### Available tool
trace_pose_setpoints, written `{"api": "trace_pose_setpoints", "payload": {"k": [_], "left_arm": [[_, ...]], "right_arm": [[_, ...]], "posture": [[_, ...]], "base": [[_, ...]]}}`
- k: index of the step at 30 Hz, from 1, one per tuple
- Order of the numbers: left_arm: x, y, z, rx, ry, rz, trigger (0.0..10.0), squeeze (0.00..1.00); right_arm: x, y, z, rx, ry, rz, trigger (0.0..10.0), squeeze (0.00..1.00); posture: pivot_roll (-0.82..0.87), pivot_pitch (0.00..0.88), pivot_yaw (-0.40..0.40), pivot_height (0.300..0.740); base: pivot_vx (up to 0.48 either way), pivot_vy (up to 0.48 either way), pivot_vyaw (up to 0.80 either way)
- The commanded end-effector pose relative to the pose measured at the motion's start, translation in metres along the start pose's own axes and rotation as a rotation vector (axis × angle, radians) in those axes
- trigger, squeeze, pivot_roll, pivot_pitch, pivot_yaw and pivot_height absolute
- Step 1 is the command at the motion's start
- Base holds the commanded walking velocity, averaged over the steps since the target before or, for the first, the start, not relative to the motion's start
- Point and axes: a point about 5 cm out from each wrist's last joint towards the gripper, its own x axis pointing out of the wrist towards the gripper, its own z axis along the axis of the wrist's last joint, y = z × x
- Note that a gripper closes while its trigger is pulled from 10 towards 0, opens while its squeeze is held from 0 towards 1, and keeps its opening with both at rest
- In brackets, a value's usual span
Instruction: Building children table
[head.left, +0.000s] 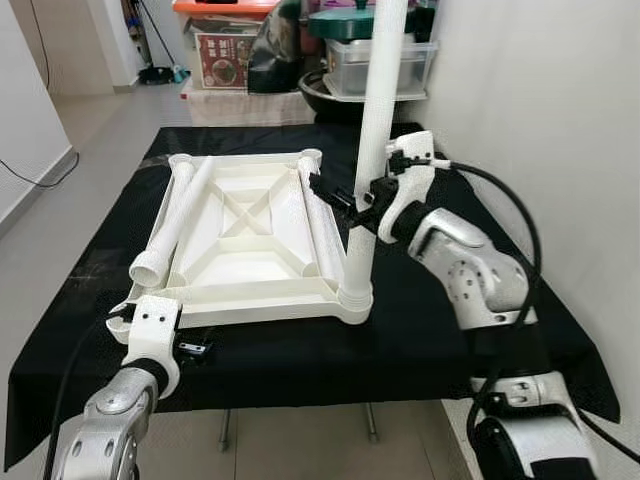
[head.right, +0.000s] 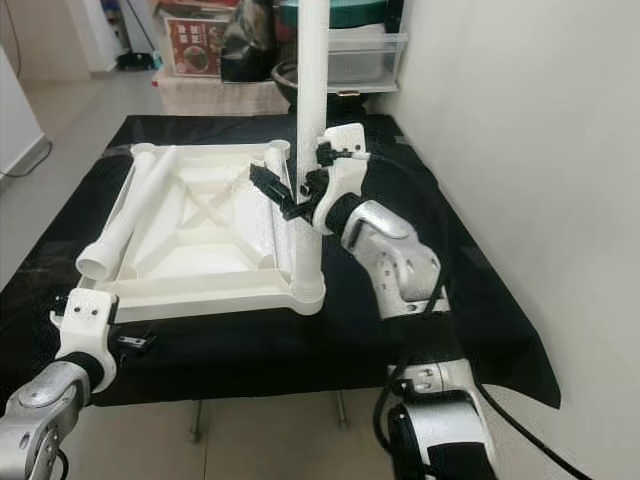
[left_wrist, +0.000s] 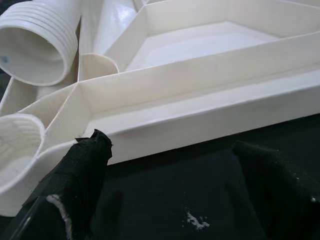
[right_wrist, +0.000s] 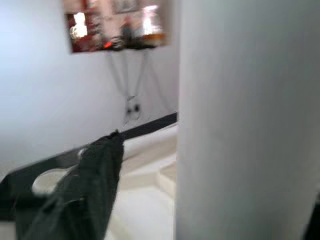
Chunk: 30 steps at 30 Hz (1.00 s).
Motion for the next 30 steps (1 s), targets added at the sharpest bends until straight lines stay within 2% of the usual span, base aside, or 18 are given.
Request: {"api": "trace_pose_setpoints", "payload": {"k": [1,3,4,6,7,9,10,11,12,14,16,17,19,24,25,28,29,30], "left_arm": [[-0.001,-0.002,-0.003,-0.011,0.005,-0.003,10.0,0.0],[-0.003,-0.002,-0.005,-0.012,0.009,-0.002,10.0,0.0],[-0.003,-0.002,-0.005,-0.012,0.009,-0.002,10.0,0.0],[-0.003,-0.003,-0.006,-0.012,0.013,-0.003,10.0,0.0],[-0.003,-0.003,-0.006,-0.012,0.013,-0.003,10.0,0.0],[-0.002,-0.004,-0.006,-0.01,0.015,-0.008,10.0,0.0],[-0.002,-0.004,-0.006,-0.01,0.015,-0.008,10.0,0.0],[-0.002,-0.005,-0.006,-0.009,0.016,-0.011,10.0,0.0],[-0.002,-0.005,-0.006,-0.009,0.016,-0.012,10.0,0.0],[-0.002,-0.004,-0.005,-0.012,0.016,-0.011,10.0,0.0],[-0.002,-0.004,-0.005,-0.012,0.016,-0.011,10.0,0.0],[-0.002,-0.006,-0.006,-0.011,0.019,-0.019,10.0,0.0],[-0.001,-0.007,-0.006,-0.009,0.02,-0.026,10.0,0.0],[0.001,-0.007,-0.005,-0.008,0.019,-0.026,10.0,0.0],[0.002,-0.007,-0.005,-0.007,0.017,-0.026,10.0,0.0],[0.003,-0.007,-0.004,-0.008,0.014,-0.025,10.0,0.0],[0.003,-0.008,-0.004,-0.012,0.01,-0.023,10.0,0.0],[0.003,-0.008,-0.004,-0.013,0.01,-0.024,10.0,0.0]], "right_arm": [[0.007,0.011,-0.014,-0.012,0.061,0.138,0.0,0.0],[0.01,0.002,-0.034,-0.019,0.174,0.046,0.0,0.0],[0.01,0.002,-0.034,-0.019,0.174,0.046,0.0,0.0],[0.009,-0.029,-0.048,0.013,0.268,-0.425,0.0,0.0],[0.009,-0.029,-0.048,0.013,0.268,-0.425,0.0,0.0],[-0.012,-0.045,-0.057,0.106,0.273,-0.877,0.0,0.0],[-0.012,-0.045,-0.057,0.106,0.273,-0.877,0.0,0.0],[-0.02,-0.043,-0.058,0.143,0.251,-0.984,0.0,0.0],[-0.02,-0.031,-0.057,0.18,0.213,-1.02,0.0,0.0],[-0.013,-0.009,-0.053,0.223,0.169,-0.997,0.0,0.0],[-0.013,-0.009,-0.053,0.223,0.169,-0.997,0.0,0.0],[0.001,0.013,-0.044,0.212,0.146,-0.897,10.0,0.0],[0.013,0.029,-0.031,0.164,0.102,-0.782,10.0,0.0],[0.024,0.041,-0.013,0.172,-0.031,-0.634,10.0,0.0],[0.024,0.039,-0.01,0.169,-0.045,-0.614,10.0,1.0],[0.025,0.038,-0.005,0.163,-0.056,-0.57,10.0,1.0],[0.023,0.031,0.004,0.105,-0.027,-0.44,10.0,0.0],[0.021,0.028,0.007,0.101,-0.028,-0.35,10.0,0.0]], "posture": [[0.12,0.0,-0.057,0.74],[0.12,0.0,-0.056,0.74],[0.12,0.0,-0.056,0.74],[0.12,0.0,-0.052,0.74],[0.12,0.0,-0.052,0.74],[0.11,0.0,-0.054,0.74],[0.11,0.0,-0.054,0.74],[0.12,0.0,-0.055,0.74],[0.12,0.0,-0.053,0.74],[0.11,0.0,-0.042,0.74],[0.11,0.0,-0.042,0.74],[0.1,0.0,-0.038,0.74],[0.1,0.0,-0.033,0.74],[0.09,0.0,-0.037,0.74],[0.09,0.0,-0.038,0.74],[0.09,0.0,-0.039,0.74],[0.1,0.0,-0.042,0.74],[0.1,0.0,-0.042,0.74]], "base": [[0.0,0.0,0.0],[0.0,0.0,0.0],[0.0,0.0,0.0],[0.0,0.0,0.0],[0.0,0.0,0.0],[0.0,0.0,0.0],[0.0,0.0,0.0],[0.0,0.0,0.0],[0.0,0.0,0.0],[0.0,0.0,0.0],[0.0,0.0,0.0],[0.0,0.0,0.0],[0.0,0.0,0.0],[0.0,0.0,0.0],[0.0,0.0,0.0],[0.0,0.0,0.0],[0.0,0.0,0.0],[0.0,0.0,0.0]]}}
